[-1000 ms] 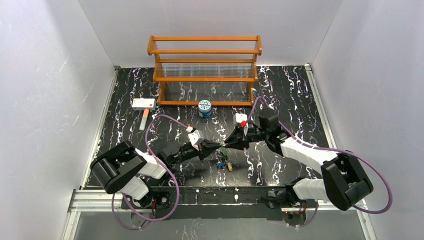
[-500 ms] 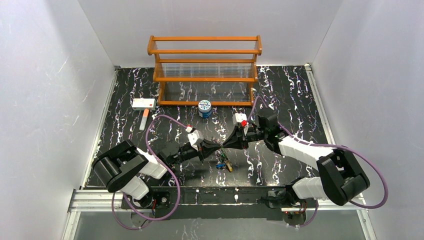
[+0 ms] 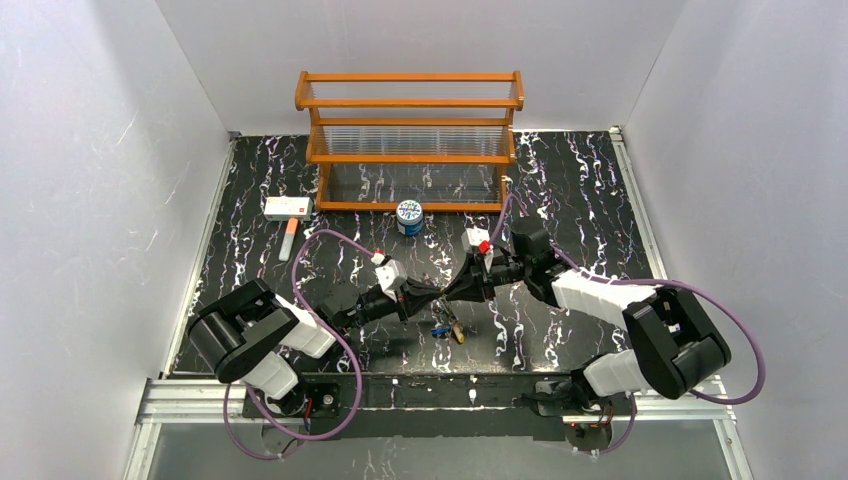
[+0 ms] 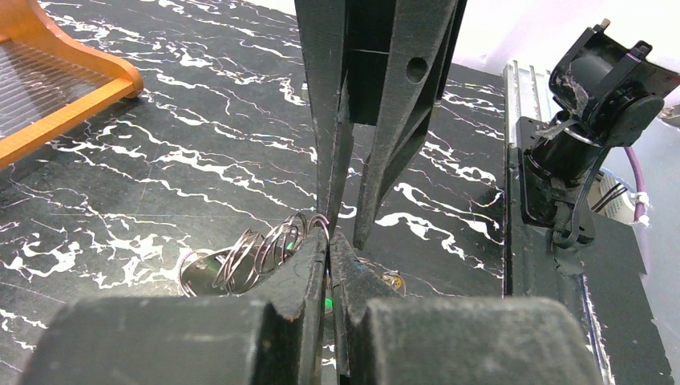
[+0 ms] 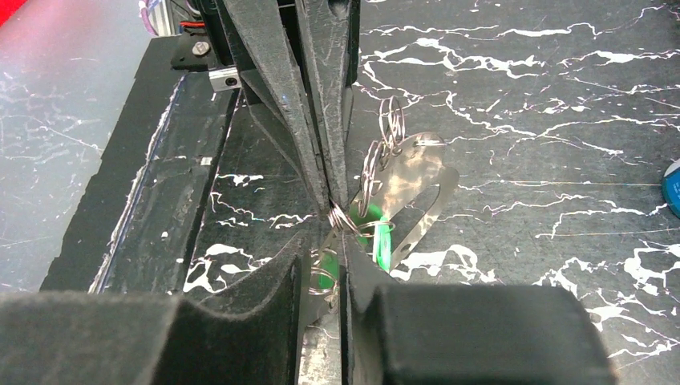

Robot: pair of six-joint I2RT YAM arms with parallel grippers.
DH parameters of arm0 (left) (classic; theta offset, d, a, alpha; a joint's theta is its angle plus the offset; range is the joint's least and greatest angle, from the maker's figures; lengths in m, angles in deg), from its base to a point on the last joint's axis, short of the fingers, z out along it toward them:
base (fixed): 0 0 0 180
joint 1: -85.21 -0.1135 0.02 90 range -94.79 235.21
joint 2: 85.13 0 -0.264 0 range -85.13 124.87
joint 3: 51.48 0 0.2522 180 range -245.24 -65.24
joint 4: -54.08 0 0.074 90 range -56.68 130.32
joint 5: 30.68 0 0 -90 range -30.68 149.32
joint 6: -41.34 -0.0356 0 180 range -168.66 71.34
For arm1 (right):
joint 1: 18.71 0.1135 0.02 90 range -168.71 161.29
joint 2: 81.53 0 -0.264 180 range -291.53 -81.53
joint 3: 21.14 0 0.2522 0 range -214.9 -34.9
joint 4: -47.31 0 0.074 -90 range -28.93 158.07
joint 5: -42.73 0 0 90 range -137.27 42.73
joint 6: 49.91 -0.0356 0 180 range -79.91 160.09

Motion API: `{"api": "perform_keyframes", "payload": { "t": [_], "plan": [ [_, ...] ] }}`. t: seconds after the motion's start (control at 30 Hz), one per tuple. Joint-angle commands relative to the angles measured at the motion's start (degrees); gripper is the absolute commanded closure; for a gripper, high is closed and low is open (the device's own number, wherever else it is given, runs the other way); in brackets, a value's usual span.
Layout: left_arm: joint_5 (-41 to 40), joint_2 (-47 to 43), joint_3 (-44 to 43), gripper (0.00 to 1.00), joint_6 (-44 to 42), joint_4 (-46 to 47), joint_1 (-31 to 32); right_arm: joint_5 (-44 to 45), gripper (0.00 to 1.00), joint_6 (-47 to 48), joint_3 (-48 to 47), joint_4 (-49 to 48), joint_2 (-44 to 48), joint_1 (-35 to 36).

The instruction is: Put the keys on the keyring

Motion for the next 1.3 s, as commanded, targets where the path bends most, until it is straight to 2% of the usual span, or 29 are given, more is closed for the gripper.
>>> {"api": "perform_keyframes", "payload": {
  "t": [0.0, 0.23, 0.5, 0.6, 0.77, 1.2, 1.23, 1.27],
  "plan": [
    [0.25, 0.28, -0.14, 1.00, -0.02, 11.06, 0.02, 2.19, 0.72, 0.71, -0.45, -3.26, 1.81, -0.18],
    [0.24, 0.74, -0.14, 1.00, 0.06, 11.06, 0.00, 7.17, 0.68, 0.73, 2.09, -5.67, 5.63, -0.21],
    [0.34, 0.56, -0.32, 1.00, 0.15, 11.06, 0.03, 5.71, 0.68, 0.72, 2.19, -6.46, 3.72, -0.18],
    [0.31, 0.47, -0.31, 1.00, 0.15, 11.06, -0.03, 2.84, 0.75, 0.78, 1.74, -6.73, 1.75, -0.19],
    [0.31, 0.25, -0.23, 1.00, 0.27, 11.06, -0.02, -0.32, 0.81, -0.16, 1.61, -9.73, -0.20, -0.17],
    [-0.28, 0.47, -0.14, 1.00, 0.15, 11.06, -0.03, -3.36, 0.78, -2.23, 1.26, -12.74, -1.55, -0.17],
    [-0.26, 0.47, -0.14, 1.00, 0.16, 11.06, 0.01, -3.61, 0.80, -2.53, 1.20, -13.41, -1.72, -0.18],
    [-0.30, 0.47, -0.14, 1.00, 0.15, 11.06, -0.01, -4.02, 0.86, -2.80, 1.21, -13.70, -1.89, -0.17]
  ]
}}
